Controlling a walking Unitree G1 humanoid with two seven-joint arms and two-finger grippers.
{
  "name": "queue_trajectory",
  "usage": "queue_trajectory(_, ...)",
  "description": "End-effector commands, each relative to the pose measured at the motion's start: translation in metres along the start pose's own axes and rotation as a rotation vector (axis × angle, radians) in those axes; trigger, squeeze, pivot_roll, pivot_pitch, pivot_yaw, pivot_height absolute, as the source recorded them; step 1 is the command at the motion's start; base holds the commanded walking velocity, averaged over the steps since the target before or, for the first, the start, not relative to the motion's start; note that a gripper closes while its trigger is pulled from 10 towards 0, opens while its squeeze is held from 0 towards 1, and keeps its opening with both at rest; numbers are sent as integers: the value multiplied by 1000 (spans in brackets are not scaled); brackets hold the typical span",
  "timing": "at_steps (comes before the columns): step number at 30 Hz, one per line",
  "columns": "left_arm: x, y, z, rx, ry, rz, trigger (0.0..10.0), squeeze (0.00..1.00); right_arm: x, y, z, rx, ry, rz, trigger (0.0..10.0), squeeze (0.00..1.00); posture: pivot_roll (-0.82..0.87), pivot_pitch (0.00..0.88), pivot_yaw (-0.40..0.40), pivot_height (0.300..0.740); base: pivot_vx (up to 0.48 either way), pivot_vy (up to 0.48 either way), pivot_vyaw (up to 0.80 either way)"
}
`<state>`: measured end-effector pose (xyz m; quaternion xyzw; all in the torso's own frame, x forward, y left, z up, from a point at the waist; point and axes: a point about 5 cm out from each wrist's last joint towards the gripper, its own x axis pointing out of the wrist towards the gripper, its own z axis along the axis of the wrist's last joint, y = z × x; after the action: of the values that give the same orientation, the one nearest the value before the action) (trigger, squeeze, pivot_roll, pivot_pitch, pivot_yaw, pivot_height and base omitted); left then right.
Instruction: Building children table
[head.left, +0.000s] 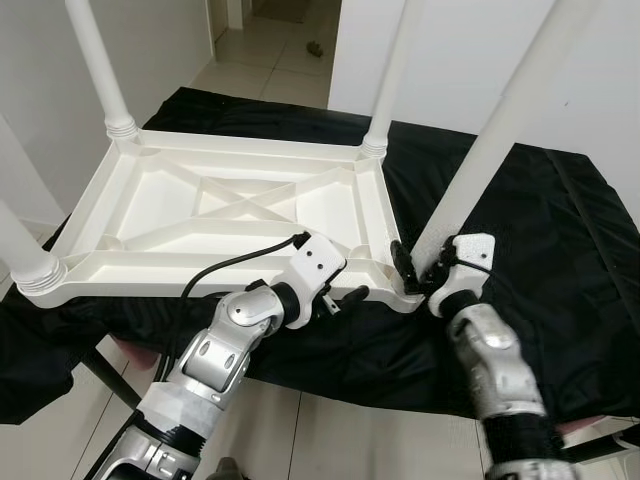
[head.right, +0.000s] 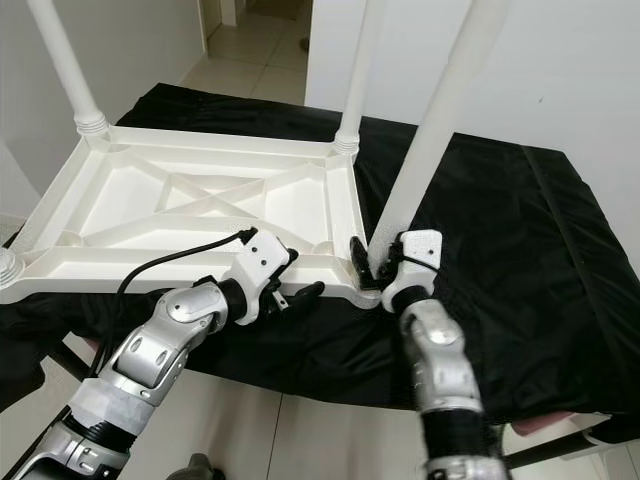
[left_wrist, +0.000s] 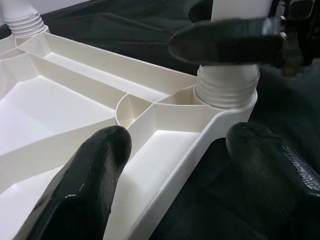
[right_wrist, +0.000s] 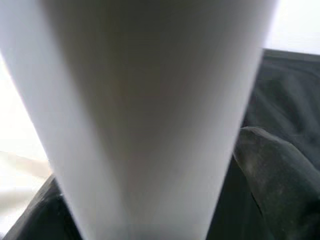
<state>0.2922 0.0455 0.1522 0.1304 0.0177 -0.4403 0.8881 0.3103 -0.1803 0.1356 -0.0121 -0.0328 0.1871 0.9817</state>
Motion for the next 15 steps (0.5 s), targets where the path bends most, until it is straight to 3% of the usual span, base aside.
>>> queue_trajectory(1, 0, 1, -2, -15, 10, 25, 10000, 0, -1, 3, -6, 8, 22, 76, 10000, 0, 78, 0, -67, 740, 0, 0, 0)
queue_trajectory(3, 0, 1, -1, -12, 9, 25, 10000, 0, -1, 4, -9, -1, 38, 167, 10000, 0, 80, 0, -64, 740, 0, 0, 0)
queue_trajectory(11, 0, 3, 0, -7, 9, 26, 10000, 0, 5, 5, -11, -30, 48, 243, 10000, 0, 84, 0, -52, 740, 0, 0, 0)
queue_trajectory(12, 0, 3, 1, -4, 9, 23, 10000, 0, 8, 4, -11, -39, 48, 253, 4235, 0, 85, 0, -50, 740, 0, 0, 0)
queue_trajectory(13, 0, 3, 1, -4, 9, 23, 10000, 0, 8, 4, -11, -39, 48, 253, 4235, 0, 85, 0, -50, 740, 0, 0, 0)
queue_trajectory(14, 0, 3, 1, -2, 8, 21, 10000, 0, 11, 4, -11, -44, 47, 262, 0, 0, 86, 0, -46, 740, 0, 0, 0)
queue_trajectory(15, 0, 3, 2, -1, 7, 19, 10000, 0, 13, 3, -11, -54, 47, 272, 0, 0, 85, 0, -43, 740, 0, 0, 0)
